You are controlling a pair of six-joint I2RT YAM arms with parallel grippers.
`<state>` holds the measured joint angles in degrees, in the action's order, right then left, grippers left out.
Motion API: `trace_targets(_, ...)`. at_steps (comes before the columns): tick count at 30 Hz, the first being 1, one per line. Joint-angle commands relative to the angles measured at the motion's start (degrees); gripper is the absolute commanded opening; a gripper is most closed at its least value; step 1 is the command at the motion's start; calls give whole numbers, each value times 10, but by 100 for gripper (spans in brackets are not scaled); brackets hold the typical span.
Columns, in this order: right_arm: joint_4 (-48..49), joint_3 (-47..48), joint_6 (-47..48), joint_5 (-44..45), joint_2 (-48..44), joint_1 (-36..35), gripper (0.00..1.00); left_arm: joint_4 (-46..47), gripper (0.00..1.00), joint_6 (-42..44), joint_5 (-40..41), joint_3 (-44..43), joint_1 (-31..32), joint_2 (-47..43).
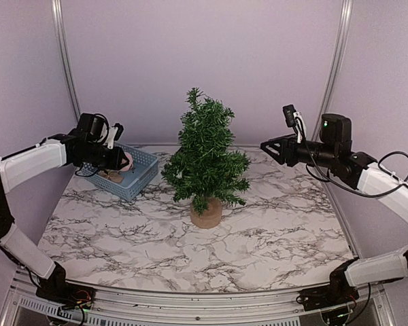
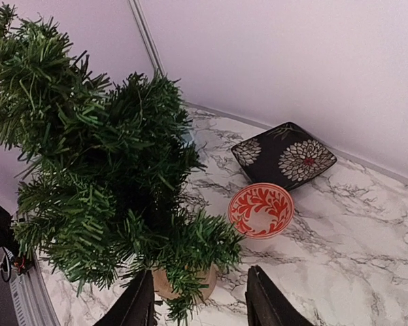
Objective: Decorate the small christmas tree
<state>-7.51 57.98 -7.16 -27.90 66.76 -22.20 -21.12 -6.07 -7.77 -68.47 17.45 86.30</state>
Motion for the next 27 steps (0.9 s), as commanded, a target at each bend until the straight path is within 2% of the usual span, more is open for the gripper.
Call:
trace_targets(1, 24, -45, -9, -16, -65, -23, 44, 67, 20, -50, -59, 110, 29, -114)
trace_targets(5, 50, -110, -28, 15, -121, -77, 41, 128, 19, -91, -79, 232, 72, -222)
trace_targets(8, 69, -160, -44, 51, -154, -131, 38, 167, 19, -128, -80, 293, 108, -284)
trace_targets(13, 114, -200, -61, 133, -179, -214, 33, 300, 18, -230, -95, 377, 167, -360)
trace_targets(20, 169, -206, -50, 260, -111, -359, 27, 341, 16, -259, 8, 376, 297, -337)
trace_targets(27, 233, -183, -37, 319, -24, -441, 26, 404, 16, -271, 74, 352, 398, -272)
